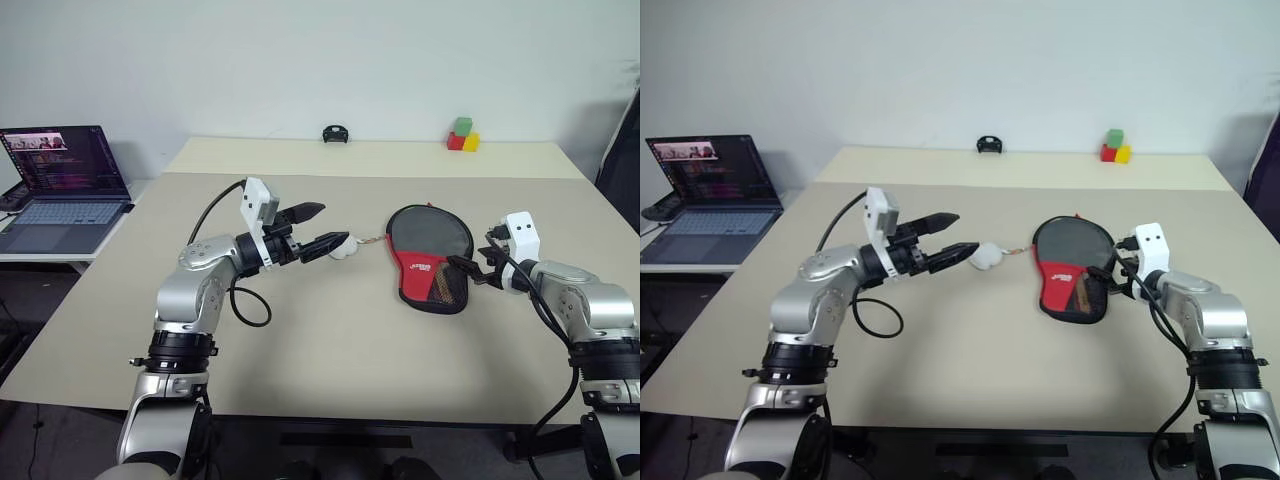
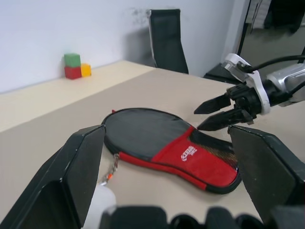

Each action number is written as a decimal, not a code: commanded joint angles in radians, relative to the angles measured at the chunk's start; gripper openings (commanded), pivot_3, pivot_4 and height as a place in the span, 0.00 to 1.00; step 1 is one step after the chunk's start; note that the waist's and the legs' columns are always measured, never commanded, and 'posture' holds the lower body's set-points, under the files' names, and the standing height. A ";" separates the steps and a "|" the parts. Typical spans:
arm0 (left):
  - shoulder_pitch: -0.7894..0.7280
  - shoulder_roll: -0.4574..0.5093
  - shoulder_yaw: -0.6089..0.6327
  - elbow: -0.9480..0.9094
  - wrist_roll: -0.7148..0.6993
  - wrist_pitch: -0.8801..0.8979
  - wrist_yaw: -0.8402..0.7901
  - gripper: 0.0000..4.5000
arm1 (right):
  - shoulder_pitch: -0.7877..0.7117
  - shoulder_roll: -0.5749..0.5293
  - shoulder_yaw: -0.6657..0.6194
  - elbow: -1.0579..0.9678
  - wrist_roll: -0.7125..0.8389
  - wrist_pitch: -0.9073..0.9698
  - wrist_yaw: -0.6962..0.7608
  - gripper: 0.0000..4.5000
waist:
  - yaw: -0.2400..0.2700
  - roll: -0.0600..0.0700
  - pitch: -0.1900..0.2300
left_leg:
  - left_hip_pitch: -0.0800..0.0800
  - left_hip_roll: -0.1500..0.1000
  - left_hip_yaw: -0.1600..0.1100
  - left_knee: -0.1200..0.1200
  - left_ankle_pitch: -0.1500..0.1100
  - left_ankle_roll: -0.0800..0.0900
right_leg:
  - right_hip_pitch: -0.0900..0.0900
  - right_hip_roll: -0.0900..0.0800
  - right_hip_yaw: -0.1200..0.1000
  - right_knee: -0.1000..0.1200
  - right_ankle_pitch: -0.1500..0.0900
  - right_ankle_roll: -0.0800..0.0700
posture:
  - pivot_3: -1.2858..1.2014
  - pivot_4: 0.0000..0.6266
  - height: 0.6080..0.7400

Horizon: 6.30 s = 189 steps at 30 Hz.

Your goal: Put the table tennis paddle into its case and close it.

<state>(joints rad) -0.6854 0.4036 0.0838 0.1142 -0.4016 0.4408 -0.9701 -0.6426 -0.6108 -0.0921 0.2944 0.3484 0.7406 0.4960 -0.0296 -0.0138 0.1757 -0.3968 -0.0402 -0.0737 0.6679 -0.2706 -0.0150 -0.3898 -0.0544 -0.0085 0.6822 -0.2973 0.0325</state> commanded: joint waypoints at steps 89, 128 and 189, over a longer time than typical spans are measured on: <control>0.407 0.394 -0.043 -0.392 -0.167 0.154 -0.255 1.00 | 0.349 0.340 -0.073 -0.780 0.234 0.755 -0.062 0.01 | -0.004 -0.002 -0.003 | 0.011 0.003 0.002 -0.008 -0.001 0.002 | 0.004 0.001 0.003 -0.001 0.001 -0.003 | 0.52 0.24 1.00; 0.378 0.384 -0.088 -0.364 -0.139 0.119 -0.259 1.00 | 0.526 0.367 -0.278 -0.962 0.254 0.874 -0.158 0.54 | 0.002 -0.002 -0.003 | 0.011 0.002 0.000 -0.008 -0.001 0.002 | 0.005 0.001 0.002 -0.002 0.000 -0.002 | 0.52 0.24 1.00; -0.284 -0.056 -0.172 0.621 0.238 -0.090 0.242 1.00 | 0.232 0.276 0.352 -0.437 -0.075 0.037 0.052 0.99 | 0.001 -0.006 -0.002 | 0.005 0.000 -0.003 -0.005 0.000 0.000 | 0.001 0.001 -0.002 -0.001 0.001 -0.002 | 0.52 0.24 1.00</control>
<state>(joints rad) -0.9248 0.3548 -0.0871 0.6753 -0.1857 0.3944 -0.7298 -0.4271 -0.3417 0.2501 -0.1499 0.2763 0.7537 0.5552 -0.0286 -0.0195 0.1741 -0.3922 -0.0402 -0.0764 0.6629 -0.2706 -0.0151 -0.3883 -0.0532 -0.0110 0.6813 -0.2963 0.0308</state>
